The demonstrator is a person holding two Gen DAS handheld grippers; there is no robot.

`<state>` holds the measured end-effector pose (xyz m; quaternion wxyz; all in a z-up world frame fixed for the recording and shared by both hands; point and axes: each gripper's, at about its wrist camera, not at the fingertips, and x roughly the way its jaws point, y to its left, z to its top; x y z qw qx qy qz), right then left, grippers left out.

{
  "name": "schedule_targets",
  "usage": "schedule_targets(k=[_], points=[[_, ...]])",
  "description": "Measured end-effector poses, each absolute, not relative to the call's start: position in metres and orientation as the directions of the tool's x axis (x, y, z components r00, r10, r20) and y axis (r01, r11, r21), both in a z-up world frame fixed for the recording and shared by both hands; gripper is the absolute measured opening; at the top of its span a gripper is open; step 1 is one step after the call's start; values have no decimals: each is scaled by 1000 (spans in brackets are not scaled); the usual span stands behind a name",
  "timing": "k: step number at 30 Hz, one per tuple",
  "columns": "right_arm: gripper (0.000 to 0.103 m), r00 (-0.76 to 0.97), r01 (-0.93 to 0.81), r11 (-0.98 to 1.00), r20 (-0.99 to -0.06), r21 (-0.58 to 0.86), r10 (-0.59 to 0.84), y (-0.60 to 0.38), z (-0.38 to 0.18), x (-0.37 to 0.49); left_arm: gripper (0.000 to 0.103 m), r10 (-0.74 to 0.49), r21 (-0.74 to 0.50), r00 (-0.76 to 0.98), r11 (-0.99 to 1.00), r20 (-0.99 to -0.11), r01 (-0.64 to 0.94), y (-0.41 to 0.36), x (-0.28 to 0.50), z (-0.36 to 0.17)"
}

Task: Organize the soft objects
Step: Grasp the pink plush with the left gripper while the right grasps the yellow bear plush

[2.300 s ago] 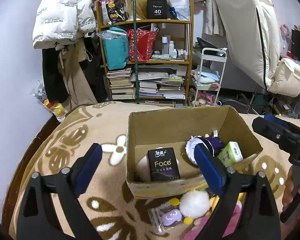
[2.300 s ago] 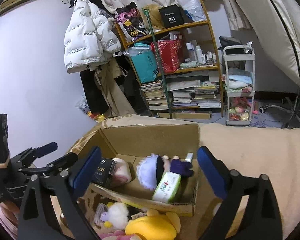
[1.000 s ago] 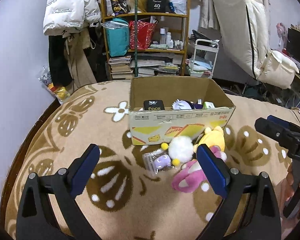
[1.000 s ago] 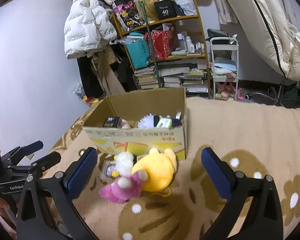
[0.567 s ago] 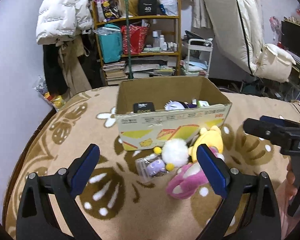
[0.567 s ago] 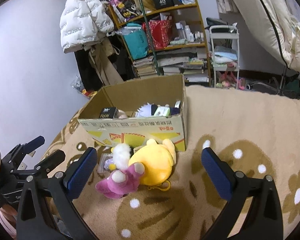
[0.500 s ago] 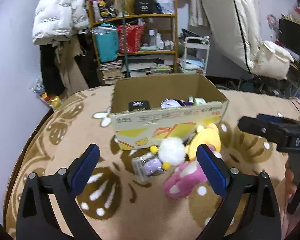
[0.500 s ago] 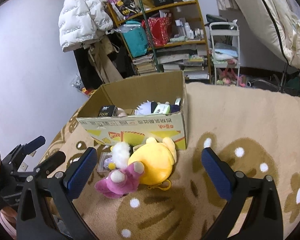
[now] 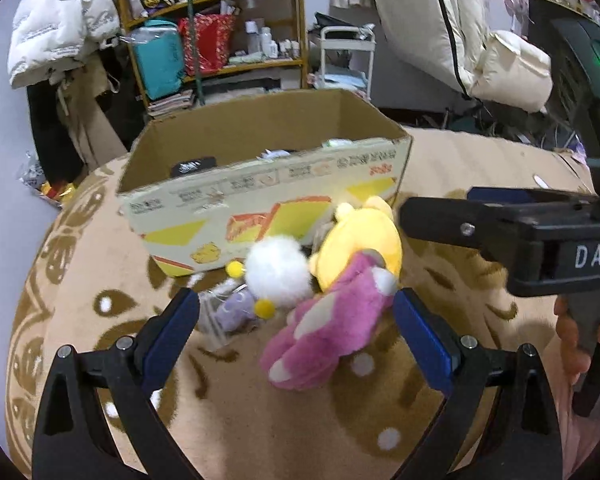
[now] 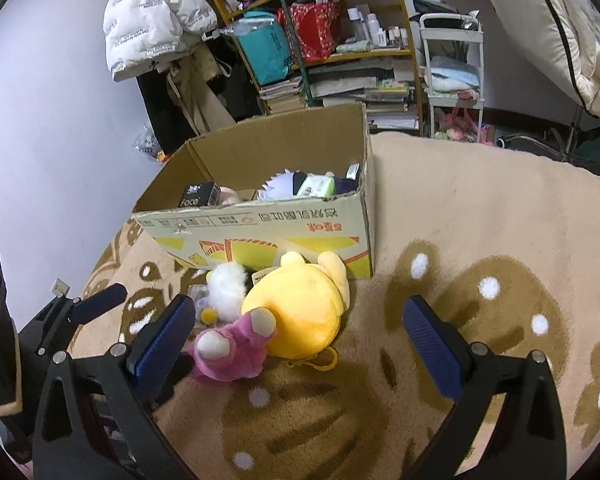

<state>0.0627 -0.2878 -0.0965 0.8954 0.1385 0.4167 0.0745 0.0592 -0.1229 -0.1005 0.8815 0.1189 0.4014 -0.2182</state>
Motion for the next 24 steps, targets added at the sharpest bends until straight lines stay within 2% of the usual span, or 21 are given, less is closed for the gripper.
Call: schedule_targets(k=[6,15,22,24], points=[[103,601,-20,949,-755,316,264,-284,-109,73,96,-283,41,549,863,-786,504,-135,62,-111],[103,556,-6,946,-785,323,272,-282,-126,84,96,-212,42,473,881,-855,472,-140,81,-142],[103,537,-10,949,-799,316,271,-276,-134,92,96,-242,-26,435,895,-867,446,-132,89,-150],[103,536,-10,947,-797,322,277,-275,-136,94,92,-256,-43,434,895,-864,443,-130,88,-151]])
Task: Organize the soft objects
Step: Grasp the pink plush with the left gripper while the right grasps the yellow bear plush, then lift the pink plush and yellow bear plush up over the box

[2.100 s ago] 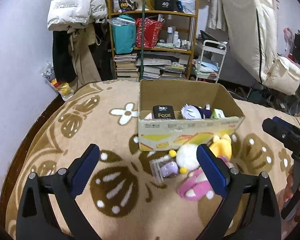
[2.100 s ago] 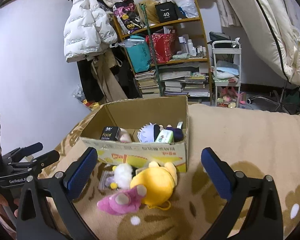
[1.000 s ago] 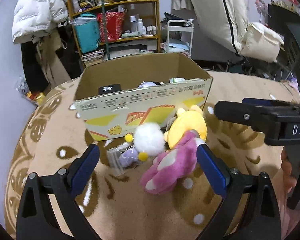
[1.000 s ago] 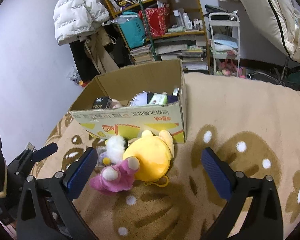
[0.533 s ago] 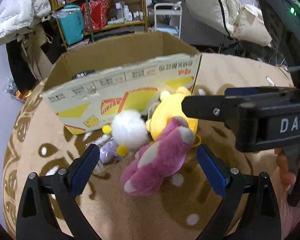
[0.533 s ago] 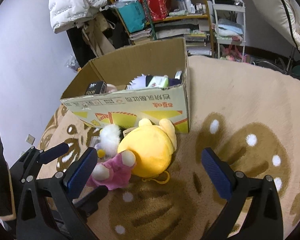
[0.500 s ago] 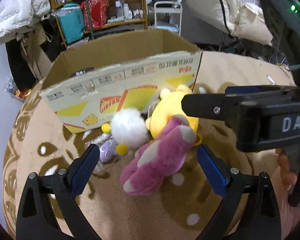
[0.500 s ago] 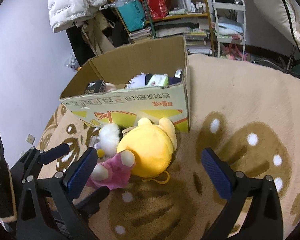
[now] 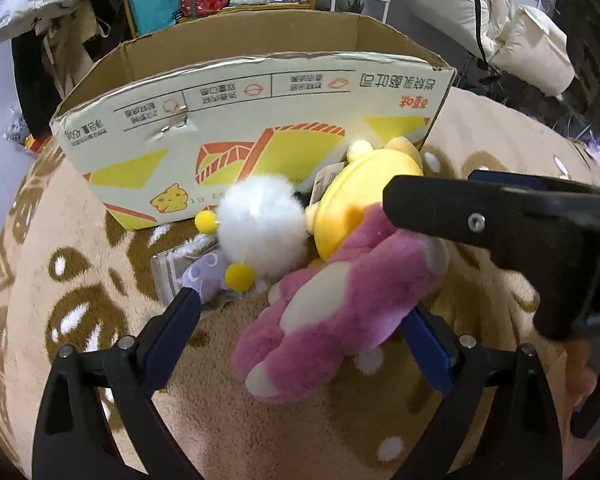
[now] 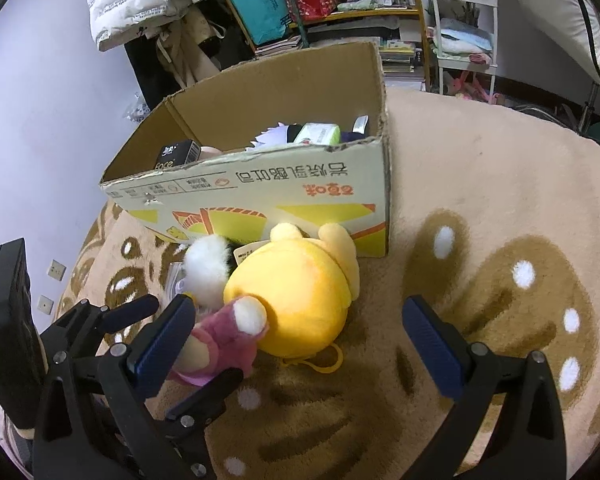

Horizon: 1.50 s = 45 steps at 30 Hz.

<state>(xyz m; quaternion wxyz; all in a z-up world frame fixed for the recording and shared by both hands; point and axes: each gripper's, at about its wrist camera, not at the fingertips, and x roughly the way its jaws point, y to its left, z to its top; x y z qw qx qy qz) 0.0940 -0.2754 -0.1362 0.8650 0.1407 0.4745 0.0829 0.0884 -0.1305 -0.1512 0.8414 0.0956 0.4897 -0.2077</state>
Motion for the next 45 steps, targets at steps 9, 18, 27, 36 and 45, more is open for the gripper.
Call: schedule_targets(k=[9,18,27,36,45], points=[[103,529,20,932,-794,363,298,-283,-148,104,55,-350,-148,373,868,-859,475,-129,86,-153],[103,521,24,917,-788,398,328,-284,-158,115,46,-345,-167,374,886,-861,432,-116,92,-142],[89,491,8,866,-757,500,432,-282,-169,124,45,-320,-168,381,909,-868,381,-96,89,-138],[76,464,30,863,-771,505,436,-284,-181,128,45,-259,-123,446,943,-857,311,-73,88,-125],[66,509,-13,906,-777,423,371,-271,-167,118,45,-211,-55,532,954,-820,293,-82,90,-111]])
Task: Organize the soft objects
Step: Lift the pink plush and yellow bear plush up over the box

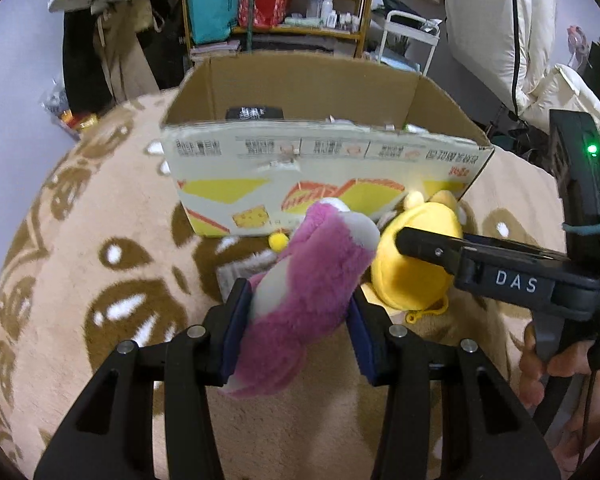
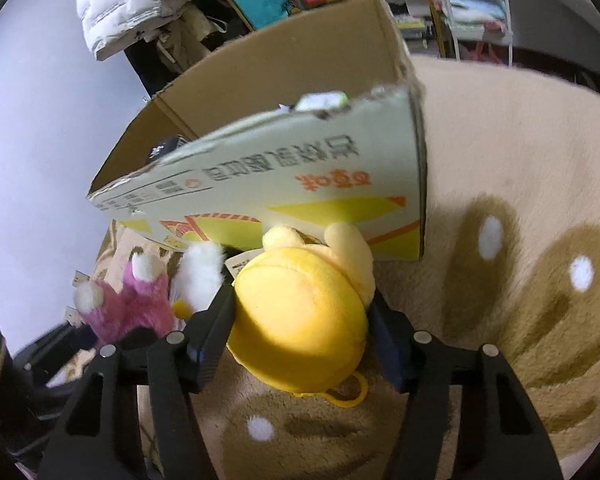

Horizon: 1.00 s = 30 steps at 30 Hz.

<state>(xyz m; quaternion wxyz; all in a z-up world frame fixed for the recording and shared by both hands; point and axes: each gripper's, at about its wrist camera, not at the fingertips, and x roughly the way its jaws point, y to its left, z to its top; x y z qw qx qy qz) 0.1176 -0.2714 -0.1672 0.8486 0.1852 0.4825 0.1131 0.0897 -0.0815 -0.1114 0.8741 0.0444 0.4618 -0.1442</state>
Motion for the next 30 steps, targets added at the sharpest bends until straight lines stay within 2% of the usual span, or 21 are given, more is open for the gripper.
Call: schedule_targets(k=[11,19,23,26,30], points=[[66,642,-59,950,-717,306,271,-262,-113,83,45,-199,-72,615,972,-763,225,-54,77,-84],[66,787,-99,976,-586,194,196,-248,-68,49,45,-147,-7,729,981,-669,192,-41,60,-49],[66,839,-114,985,-518,131,166,-240,-49,37,45,-148,-4,773,983,-616,185,-38,56,-32],[66,868,-121,987,-472,102,155,-235,-36,30,45,-173,3,773,975,-611,221,-40,58,-24],[66,887,-119,989,-438,86,145,-236,-23,29,45,-184,31,803,969,-567,244,-42,58,-8]])
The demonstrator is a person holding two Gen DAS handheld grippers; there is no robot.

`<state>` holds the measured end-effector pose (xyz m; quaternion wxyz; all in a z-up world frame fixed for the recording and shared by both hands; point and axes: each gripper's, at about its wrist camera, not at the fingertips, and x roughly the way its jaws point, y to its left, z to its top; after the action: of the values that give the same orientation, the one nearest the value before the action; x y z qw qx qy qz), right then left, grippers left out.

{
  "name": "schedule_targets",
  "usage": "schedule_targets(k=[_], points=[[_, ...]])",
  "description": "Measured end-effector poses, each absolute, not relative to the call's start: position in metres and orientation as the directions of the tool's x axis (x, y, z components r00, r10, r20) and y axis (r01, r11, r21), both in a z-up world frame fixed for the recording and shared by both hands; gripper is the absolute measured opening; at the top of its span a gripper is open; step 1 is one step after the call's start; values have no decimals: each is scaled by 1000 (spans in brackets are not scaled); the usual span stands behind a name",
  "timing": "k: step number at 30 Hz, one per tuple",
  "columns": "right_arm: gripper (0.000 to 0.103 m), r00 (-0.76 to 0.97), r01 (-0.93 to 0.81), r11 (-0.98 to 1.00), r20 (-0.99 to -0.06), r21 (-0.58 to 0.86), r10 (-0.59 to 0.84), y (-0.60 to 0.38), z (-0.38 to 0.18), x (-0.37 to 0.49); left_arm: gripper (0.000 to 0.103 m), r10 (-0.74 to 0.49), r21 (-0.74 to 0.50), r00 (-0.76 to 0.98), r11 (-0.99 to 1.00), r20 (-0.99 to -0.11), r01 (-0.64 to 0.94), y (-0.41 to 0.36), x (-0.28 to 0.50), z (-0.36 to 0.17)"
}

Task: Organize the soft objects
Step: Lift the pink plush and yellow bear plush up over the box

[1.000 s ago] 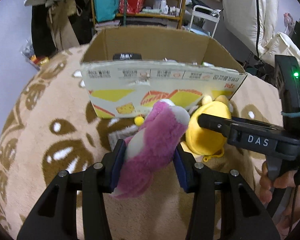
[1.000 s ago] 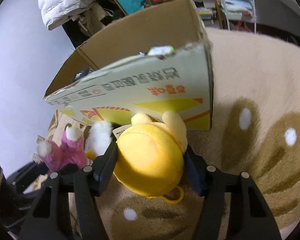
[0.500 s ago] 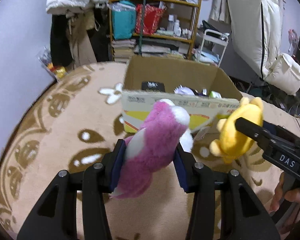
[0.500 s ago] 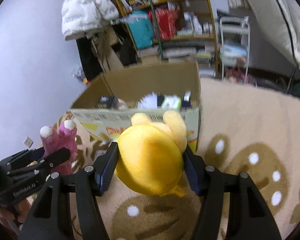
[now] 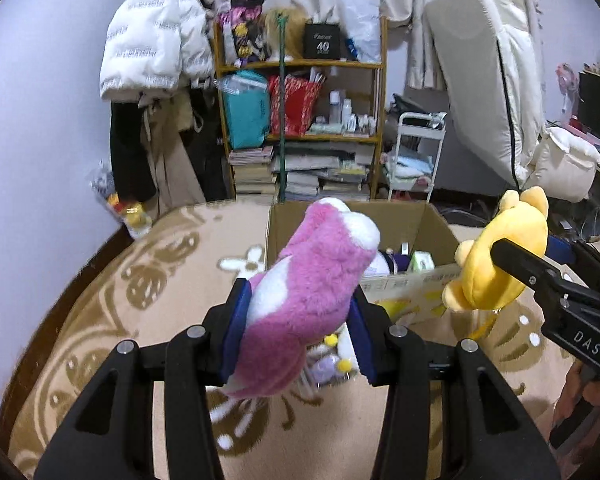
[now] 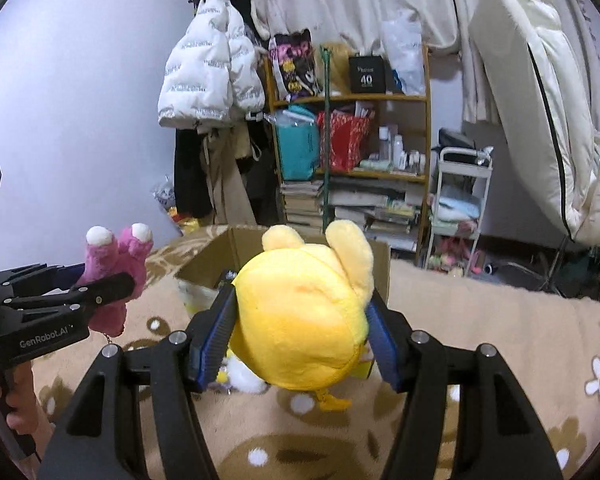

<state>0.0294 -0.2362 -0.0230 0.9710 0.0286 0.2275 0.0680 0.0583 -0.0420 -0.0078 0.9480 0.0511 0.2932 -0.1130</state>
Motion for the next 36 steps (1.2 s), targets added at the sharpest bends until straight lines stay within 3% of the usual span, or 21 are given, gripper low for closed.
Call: schedule_targets(k=[5,16,22,36], points=[[66,909,-120,991,-395,56,132,-241,-5,33,45,-243,-20,810,961,-533,275,-44,70,12],[66,941,-127,991,-313,31,131,-246,27,64,45,-223,68,868,957,-445,281,-70,106,43],[66,947,-137,990,-288,41,143,-245,32,83,46,-266,15,870,954,-415,299,-71,130,39],[67,922,-158,984,-343,82,177,-244,-1,119,46,-262,-1,833,954,-488,299,-73,164,-7]])
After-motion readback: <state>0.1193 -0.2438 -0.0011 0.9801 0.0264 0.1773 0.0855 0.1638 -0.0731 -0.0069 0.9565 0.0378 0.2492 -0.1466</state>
